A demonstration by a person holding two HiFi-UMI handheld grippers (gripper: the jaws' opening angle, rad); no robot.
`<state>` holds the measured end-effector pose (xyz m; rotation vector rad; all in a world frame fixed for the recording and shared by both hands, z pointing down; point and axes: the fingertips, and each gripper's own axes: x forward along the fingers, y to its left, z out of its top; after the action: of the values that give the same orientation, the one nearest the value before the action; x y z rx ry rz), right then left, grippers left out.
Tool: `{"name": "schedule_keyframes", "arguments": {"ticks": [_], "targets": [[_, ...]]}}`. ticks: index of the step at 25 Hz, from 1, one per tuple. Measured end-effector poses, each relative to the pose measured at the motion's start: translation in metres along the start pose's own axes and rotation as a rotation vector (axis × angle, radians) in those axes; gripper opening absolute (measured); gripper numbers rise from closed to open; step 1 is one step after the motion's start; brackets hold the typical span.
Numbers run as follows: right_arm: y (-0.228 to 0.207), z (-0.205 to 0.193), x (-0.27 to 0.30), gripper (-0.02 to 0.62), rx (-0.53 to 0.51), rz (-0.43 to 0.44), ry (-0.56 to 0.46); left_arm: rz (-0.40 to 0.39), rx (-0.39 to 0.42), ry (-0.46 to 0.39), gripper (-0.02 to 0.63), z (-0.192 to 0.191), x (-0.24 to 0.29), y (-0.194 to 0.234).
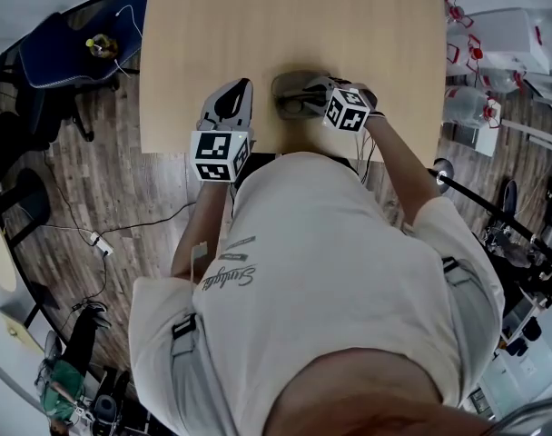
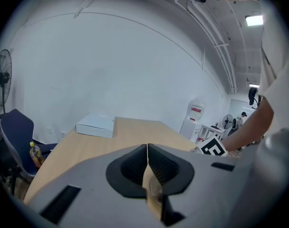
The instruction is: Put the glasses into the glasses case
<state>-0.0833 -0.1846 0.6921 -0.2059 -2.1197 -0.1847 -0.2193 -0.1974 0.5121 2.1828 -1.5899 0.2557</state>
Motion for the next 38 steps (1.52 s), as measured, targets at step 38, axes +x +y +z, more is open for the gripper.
{"name": "schedule_keyframes", "arguments": {"ticks": [38], "targets": [[-0.1,0.117,-0.265,-0.005,0.458,-0.6,-0.756,-0.054,0.126,-0.184,0.017,0.139,0.017,-0.015]]}}
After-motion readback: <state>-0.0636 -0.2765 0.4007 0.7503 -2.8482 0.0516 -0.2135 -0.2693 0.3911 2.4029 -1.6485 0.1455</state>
